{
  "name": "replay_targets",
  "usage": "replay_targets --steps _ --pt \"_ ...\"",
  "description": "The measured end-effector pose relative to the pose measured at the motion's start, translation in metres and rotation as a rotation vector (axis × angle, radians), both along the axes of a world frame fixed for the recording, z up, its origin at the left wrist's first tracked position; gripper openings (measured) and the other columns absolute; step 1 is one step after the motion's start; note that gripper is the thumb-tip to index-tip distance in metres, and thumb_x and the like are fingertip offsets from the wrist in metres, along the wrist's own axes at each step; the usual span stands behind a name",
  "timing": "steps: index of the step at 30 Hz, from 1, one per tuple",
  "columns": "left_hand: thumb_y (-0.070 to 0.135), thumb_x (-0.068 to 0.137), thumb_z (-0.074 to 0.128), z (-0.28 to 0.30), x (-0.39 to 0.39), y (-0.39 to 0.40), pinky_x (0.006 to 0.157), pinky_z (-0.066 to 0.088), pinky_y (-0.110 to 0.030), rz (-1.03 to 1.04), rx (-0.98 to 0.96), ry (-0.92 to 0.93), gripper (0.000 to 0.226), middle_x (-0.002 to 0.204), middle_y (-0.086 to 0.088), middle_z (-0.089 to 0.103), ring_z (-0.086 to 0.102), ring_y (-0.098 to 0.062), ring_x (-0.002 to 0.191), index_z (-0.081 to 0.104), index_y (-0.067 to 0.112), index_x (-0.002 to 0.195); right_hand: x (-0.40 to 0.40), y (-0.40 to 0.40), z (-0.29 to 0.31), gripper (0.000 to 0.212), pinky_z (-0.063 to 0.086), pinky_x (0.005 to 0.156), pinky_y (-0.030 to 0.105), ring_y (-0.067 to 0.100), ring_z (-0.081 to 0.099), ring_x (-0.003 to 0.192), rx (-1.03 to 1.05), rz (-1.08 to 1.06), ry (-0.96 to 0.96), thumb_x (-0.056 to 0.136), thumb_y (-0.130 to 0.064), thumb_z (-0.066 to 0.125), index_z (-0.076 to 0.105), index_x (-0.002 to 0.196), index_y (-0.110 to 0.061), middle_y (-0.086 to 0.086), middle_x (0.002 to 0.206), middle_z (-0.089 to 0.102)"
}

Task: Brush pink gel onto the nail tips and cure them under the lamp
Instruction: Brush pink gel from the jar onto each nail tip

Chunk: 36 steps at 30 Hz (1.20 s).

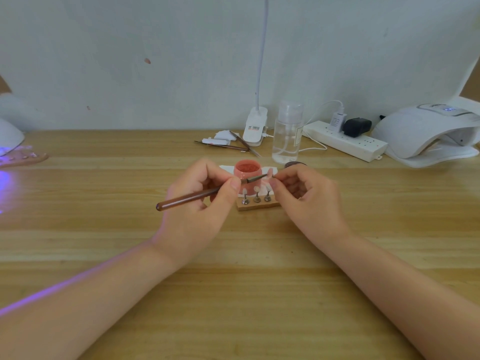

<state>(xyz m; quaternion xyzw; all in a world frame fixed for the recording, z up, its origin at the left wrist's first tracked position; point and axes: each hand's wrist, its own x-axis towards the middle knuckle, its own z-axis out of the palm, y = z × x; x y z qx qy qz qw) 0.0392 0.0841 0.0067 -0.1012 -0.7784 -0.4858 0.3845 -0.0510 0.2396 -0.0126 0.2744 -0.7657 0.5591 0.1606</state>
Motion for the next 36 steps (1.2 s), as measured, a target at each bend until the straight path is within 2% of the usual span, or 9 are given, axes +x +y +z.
replay_targets --steps 3,7,13,17,22,26,28,32,36 --pt "0.022 0.084 0.062 -0.0002 -0.0018 0.0005 0.060 0.049 -0.016 0.024 0.058 -0.025 0.007 0.076 0.014 0.068 0.060 -0.006 0.066 0.059 0.025 0.079 -0.0004 -0.0001 -0.0008 0.002 0.046 0.060 0.012 0.002 0.058 0.061 0.010 0.000 0.014 0.083 -0.008 0.070 0.069 0.083 -0.010 -0.006 0.069 0.066" --pt "0.025 0.083 0.066 -0.0011 -0.0026 0.0030 0.063 0.052 -0.022 0.006 0.081 -0.059 0.008 0.075 0.018 0.069 0.063 -0.005 0.068 0.060 0.030 0.080 -0.0004 -0.0001 -0.0015 0.002 0.047 0.061 0.013 0.003 0.059 0.061 0.007 0.012 0.020 0.083 -0.008 0.070 0.069 0.084 -0.009 -0.005 0.069 0.066" --pt "0.024 0.083 0.064 -0.0033 -0.0018 0.0001 0.058 0.046 -0.020 -0.007 0.047 -0.057 0.014 0.071 0.000 0.065 0.058 -0.018 0.063 0.058 0.016 0.073 -0.0007 0.0008 -0.0013 0.002 0.051 0.063 0.020 0.009 0.061 0.064 0.006 0.026 0.001 0.084 -0.009 0.068 0.068 0.086 -0.008 -0.002 0.069 0.067" --pt "0.032 0.082 0.060 -0.0030 -0.0011 -0.0016 0.059 0.047 -0.026 -0.019 0.054 -0.036 0.020 0.067 0.004 0.063 0.055 -0.007 0.061 0.056 0.015 0.073 -0.0012 0.0010 -0.0017 0.002 0.053 0.064 0.024 0.012 0.063 0.065 0.009 0.027 0.007 0.085 -0.010 0.068 0.068 0.086 -0.008 -0.001 0.070 0.067" --pt "0.029 0.085 0.066 -0.0023 -0.0037 -0.0011 0.062 0.049 -0.015 -0.006 0.095 -0.032 0.011 0.072 0.015 0.068 0.061 0.001 0.067 0.059 0.024 0.078 -0.0020 0.0008 -0.0029 0.001 0.052 0.064 0.022 0.011 0.062 0.064 0.003 0.033 0.015 0.085 -0.008 0.068 0.068 0.085 -0.009 -0.002 0.069 0.066" --pt "0.031 0.082 0.064 -0.0038 -0.0043 0.0015 0.063 0.051 -0.022 -0.018 0.139 -0.072 0.007 0.072 0.013 0.069 0.061 -0.001 0.067 0.060 0.027 0.078 -0.0023 0.0004 -0.0035 0.001 0.052 0.064 0.023 0.012 0.063 0.064 -0.007 0.043 0.014 0.085 -0.008 0.068 0.068 0.084 -0.009 -0.002 0.069 0.066" --pt "0.026 0.084 0.063 -0.0039 -0.0040 0.0014 0.061 0.050 -0.023 -0.024 0.124 -0.080 0.010 0.069 0.012 0.068 0.060 -0.001 0.064 0.059 0.023 0.076 -0.0024 0.0005 -0.0037 0.000 0.053 0.064 0.025 0.012 0.063 0.064 -0.005 0.044 0.014 0.085 -0.009 0.068 0.068 0.085 -0.009 -0.002 0.069 0.067" --pt "0.018 0.085 0.058 -0.0022 -0.0018 0.0011 0.056 0.046 -0.013 -0.079 0.144 -0.069 0.015 0.060 0.011 0.064 0.058 0.000 0.057 0.055 0.013 0.072 -0.0033 0.0013 -0.0042 0.002 0.055 0.065 0.030 0.013 0.064 0.066 0.000 0.048 0.009 0.086 -0.009 0.067 0.067 0.087 -0.010 -0.002 0.071 0.067" --pt "0.023 0.086 0.063 0.0005 -0.0013 0.0029 0.056 0.045 -0.010 -0.081 0.189 -0.039 0.021 0.061 0.011 0.065 0.059 0.001 0.057 0.054 0.009 0.074 -0.0043 0.0007 -0.0050 0.002 0.055 0.066 0.033 0.016 0.065 0.067 -0.010 0.054 0.007 0.086 -0.009 0.067 0.067 0.087 -0.010 -0.001 0.072 0.067"
